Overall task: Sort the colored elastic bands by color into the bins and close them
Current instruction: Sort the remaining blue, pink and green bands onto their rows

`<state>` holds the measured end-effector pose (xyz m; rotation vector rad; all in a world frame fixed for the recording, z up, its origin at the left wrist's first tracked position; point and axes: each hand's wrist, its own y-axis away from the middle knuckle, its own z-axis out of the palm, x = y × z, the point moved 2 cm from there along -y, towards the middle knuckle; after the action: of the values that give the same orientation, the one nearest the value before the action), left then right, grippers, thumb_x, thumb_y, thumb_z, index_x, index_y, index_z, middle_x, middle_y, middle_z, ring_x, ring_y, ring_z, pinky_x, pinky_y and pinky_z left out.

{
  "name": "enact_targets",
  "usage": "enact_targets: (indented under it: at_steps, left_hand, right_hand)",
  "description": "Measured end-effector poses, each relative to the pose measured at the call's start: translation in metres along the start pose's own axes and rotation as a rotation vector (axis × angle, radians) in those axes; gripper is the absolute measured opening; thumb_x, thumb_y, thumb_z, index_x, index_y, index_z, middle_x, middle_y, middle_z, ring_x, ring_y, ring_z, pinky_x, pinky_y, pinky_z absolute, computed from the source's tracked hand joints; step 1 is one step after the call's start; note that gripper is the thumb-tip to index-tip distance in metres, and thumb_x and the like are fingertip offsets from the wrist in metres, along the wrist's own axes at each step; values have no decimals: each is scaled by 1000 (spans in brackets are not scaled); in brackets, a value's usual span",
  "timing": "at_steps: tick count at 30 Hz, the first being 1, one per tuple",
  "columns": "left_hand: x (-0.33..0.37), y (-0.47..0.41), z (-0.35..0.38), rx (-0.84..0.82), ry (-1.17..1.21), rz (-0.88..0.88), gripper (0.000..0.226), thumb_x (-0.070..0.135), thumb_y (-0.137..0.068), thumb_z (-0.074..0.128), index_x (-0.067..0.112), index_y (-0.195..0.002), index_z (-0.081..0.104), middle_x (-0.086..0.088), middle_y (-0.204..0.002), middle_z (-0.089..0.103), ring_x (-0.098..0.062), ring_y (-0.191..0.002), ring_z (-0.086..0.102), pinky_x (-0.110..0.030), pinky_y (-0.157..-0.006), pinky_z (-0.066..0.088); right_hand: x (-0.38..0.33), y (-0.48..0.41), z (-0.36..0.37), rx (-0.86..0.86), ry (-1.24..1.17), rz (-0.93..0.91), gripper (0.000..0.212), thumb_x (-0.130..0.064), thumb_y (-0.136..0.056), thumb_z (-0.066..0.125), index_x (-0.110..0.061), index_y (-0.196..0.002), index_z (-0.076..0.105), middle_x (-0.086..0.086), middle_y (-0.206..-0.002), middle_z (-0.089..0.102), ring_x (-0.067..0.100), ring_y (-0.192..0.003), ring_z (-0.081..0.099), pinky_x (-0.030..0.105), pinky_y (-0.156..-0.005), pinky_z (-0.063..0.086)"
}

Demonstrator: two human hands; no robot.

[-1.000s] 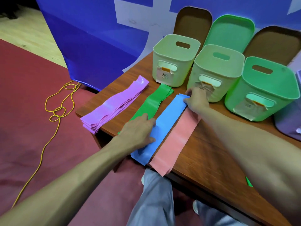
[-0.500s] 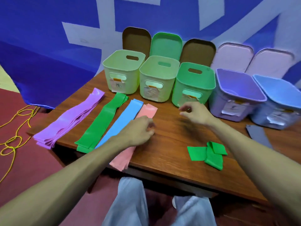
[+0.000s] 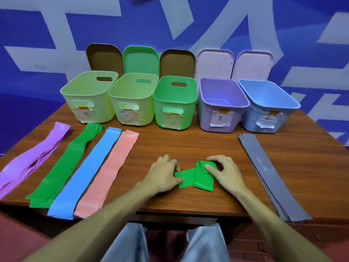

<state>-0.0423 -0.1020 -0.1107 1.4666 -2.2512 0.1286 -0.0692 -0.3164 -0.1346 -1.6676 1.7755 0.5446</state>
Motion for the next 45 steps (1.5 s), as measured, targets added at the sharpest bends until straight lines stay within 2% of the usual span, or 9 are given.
enact_targets:
  at_steps: [4, 8, 14, 22, 28, 31, 35, 39, 45]
  left_hand:
    - [2, -4, 0, 29, 99, -12, 21, 27, -80, 69, 32, -74, 50, 6, -94, 50, -13, -95, 51, -36, -93, 43]
    - [1, -5, -3, 15, 259, -20, 17, 13, -83, 65, 26, -78, 55, 10, -74, 56, -10, -72, 55, -26, -75, 46]
    - [-5, 4, -27, 88, 483, -102, 25, 7, -91, 50, 21, -110, 57, 8, -92, 53, -6, -84, 51, -17, -71, 41]
    - [-37, 19, -45, 213, 469, -205, 21, 8, -93, 49, 23, -104, 60, -1, -114, 55, -13, -104, 51, -18, -72, 43]
    - [-50, 27, -51, 147, 275, -234, 30, 9, -90, 55, 20, -118, 54, -8, -117, 56, -15, -100, 53, -18, -70, 45]
    - [-39, 29, -56, 84, 205, -117, 55, 12, -86, 63, 18, -136, 43, -7, -136, 47, -19, -123, 48, -25, -94, 44]
    - [-16, 36, -72, 184, 577, 161, 68, 23, -83, 69, 30, -142, 36, 10, -145, 35, -5, -134, 33, -21, -107, 27]
    - [-3, 46, -89, 258, 996, 265, 28, 16, -88, 63, 14, -116, 62, 5, -109, 68, 1, -100, 60, -15, -88, 46]
    - [-9, 57, -107, 456, 1058, 186, 10, 17, -89, 61, 13, -81, 66, 7, -68, 65, 1, -63, 56, -15, -60, 42]
  right_hand:
    - [5, -2, -1, 8, -18, -56, 17, -23, -78, 74, -29, -93, 69, -16, -98, 63, 2, -98, 49, 7, -82, 33]
    - [16, -5, -6, 172, -248, 31, 10, -11, -82, 70, -19, -87, 71, -9, -91, 68, 3, -88, 60, 5, -78, 41]
    - [21, -6, -12, 349, -627, 176, 14, -8, -93, 56, -13, -101, 67, 2, -94, 70, 6, -84, 64, 9, -73, 49]
    - [9, 1, -15, 372, -765, 309, 12, -13, -96, 51, -16, -106, 58, 8, -90, 72, 14, -72, 69, 23, -61, 54]
    - [-39, -3, -28, 221, -701, 235, 15, -11, -95, 53, -9, -106, 63, 11, -81, 69, 12, -56, 62, 21, -52, 50]
    - [-81, -8, -35, 84, -644, 109, 16, -9, -93, 57, -1, -105, 64, 9, -69, 66, 11, -51, 60, 20, -49, 49]
    - [-141, -10, -41, -121, -622, -48, 12, -9, -93, 57, -5, -103, 55, 8, -58, 59, 13, -39, 54, 21, -39, 41]
    - [-180, -11, -45, -222, -611, -128, 2, -12, -95, 53, -11, -95, 51, 3, -60, 56, 12, -38, 50, 20, -37, 36]
    - [-211, -11, -50, -289, -543, -143, 23, -31, -95, 52, -8, -98, 58, 4, -79, 61, 14, -50, 56, 23, -47, 41]
